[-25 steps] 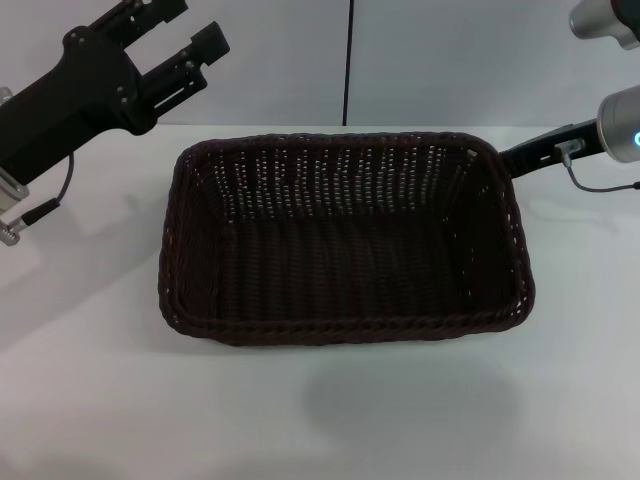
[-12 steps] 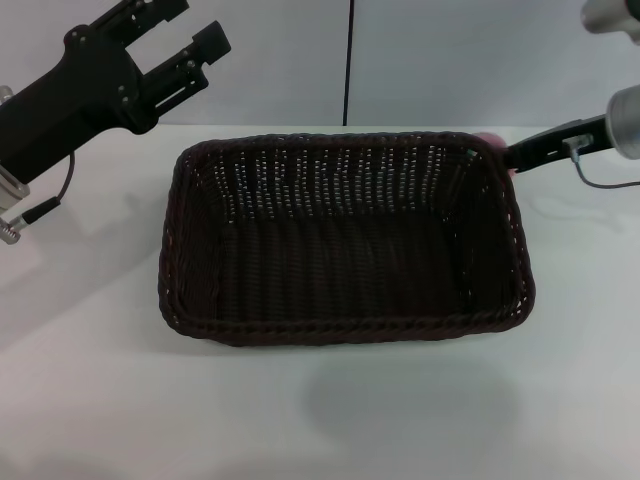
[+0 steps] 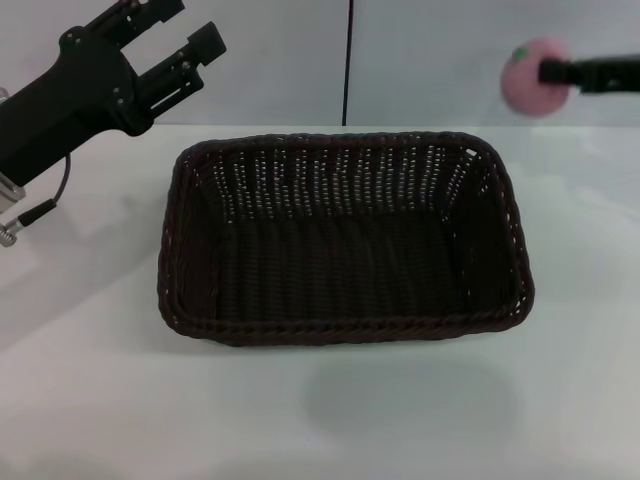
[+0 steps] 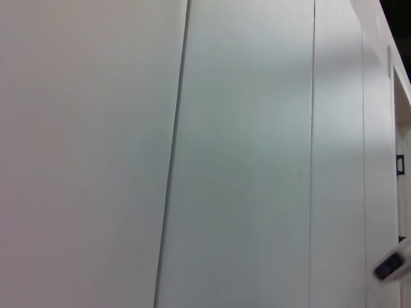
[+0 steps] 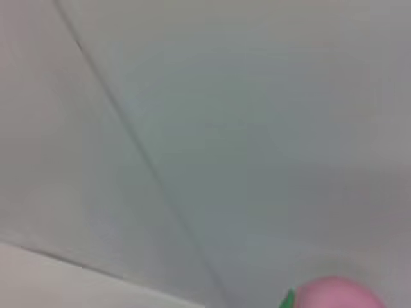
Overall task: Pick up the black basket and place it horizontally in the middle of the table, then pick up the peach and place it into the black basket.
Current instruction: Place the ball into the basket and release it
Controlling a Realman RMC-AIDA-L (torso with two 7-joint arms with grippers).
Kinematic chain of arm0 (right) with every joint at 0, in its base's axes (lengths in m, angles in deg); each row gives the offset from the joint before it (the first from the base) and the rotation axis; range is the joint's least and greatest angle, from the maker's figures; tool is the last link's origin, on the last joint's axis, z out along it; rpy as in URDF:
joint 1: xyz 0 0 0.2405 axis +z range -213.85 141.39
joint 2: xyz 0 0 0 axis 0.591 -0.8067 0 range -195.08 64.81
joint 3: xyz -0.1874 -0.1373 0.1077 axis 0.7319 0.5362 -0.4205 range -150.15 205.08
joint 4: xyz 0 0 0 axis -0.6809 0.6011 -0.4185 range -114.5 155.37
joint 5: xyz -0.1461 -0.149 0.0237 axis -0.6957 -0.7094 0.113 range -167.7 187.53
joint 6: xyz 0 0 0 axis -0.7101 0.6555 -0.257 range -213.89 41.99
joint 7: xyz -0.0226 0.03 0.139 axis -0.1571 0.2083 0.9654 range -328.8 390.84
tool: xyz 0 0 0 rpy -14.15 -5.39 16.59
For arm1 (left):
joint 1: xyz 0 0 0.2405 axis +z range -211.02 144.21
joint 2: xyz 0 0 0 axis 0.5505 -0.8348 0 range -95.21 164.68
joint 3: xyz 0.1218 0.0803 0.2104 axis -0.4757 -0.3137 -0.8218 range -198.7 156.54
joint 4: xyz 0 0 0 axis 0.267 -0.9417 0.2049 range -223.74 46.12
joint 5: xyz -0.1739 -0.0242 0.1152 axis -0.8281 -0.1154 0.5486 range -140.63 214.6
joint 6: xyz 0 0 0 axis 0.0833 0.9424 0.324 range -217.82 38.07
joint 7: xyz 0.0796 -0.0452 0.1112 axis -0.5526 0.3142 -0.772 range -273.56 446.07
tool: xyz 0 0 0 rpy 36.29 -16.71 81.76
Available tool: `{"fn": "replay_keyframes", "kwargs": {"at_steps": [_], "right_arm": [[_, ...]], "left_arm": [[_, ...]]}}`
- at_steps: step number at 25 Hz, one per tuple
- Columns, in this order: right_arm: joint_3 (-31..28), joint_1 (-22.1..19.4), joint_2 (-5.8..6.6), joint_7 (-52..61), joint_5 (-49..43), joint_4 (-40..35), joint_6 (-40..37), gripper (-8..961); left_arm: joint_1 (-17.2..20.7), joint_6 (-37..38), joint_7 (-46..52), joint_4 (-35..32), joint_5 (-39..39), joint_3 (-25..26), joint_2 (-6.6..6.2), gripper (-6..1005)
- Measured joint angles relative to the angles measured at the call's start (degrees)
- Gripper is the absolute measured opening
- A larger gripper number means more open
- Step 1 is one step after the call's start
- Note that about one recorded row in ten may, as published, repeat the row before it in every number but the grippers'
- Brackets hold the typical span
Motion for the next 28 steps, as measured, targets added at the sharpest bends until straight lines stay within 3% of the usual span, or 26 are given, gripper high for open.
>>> {"fn": "replay_keyframes", "kwargs": {"at_steps": [4,9,13,19,28], "right_arm": [[0.43,-0.88,-0.15,-4.51,9.24,-1.45,-7.43,40],[3.48,1.55,-0.28,-6.79,10.76,0.16,-14.01,45],[6.96,3.13,-0.09,-7.33,8.97,2.54,-14.22,49],[6.78,4.47,-0.24,-7.30,6.87,4.52,-14.22,54],[4.56,3.95,-0.30,-7.42,7.51,4.21,-14.61,347]], "left_arm": [[-0.01,0.04,0.01,0.00,-0.01,0.00,0.00,695],[-0.21,0.08,0.28,0.00,-0.01,0.00,0.00,695],[0.00,0.10,0.46,0.00,-0.01,-0.03,0.00,695],[0.18,0.21,0.52,0.00,-0.01,0.00,0.00,695],[0.11,0.35,0.60,0.00,0.00,0.00,0.01,695]]}}
